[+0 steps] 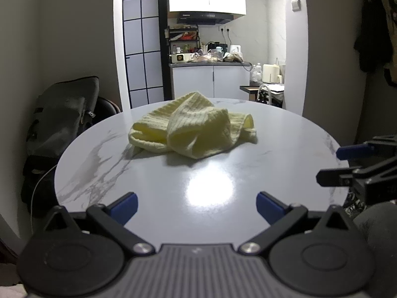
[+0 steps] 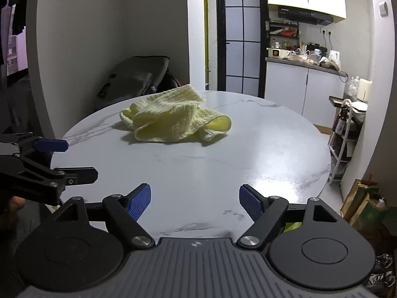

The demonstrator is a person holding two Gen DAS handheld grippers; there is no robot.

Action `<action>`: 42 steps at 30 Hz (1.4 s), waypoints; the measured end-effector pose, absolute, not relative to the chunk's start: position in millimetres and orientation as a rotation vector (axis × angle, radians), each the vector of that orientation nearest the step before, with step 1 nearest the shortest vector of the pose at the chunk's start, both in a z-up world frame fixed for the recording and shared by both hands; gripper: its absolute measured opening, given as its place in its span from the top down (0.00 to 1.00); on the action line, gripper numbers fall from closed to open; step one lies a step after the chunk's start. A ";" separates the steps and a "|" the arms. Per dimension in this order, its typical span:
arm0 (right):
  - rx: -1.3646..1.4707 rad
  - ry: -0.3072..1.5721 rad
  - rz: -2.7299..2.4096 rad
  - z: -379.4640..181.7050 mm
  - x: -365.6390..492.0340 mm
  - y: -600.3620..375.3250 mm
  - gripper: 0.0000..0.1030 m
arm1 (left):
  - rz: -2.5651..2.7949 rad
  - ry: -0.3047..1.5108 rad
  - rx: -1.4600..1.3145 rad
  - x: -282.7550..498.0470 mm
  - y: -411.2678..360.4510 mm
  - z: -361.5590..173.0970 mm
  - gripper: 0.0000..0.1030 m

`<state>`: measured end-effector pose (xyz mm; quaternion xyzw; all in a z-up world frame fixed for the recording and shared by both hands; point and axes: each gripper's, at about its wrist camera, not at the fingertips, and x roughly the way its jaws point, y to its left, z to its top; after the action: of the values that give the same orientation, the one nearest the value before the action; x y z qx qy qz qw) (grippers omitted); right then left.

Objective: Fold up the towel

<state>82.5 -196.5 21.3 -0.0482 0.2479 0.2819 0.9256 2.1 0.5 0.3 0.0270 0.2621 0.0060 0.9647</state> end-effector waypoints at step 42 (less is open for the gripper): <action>-0.104 0.516 0.514 13.0 80.1 -184.0 0.20 | -0.072 0.530 -0.018 -6.6 18.4 -4.9 0.10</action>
<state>80.1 -184.0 13.0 -0.0506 0.2523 0.2510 0.9331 -6.6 18.4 -4.9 -0.0090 0.2620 -0.0356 0.9644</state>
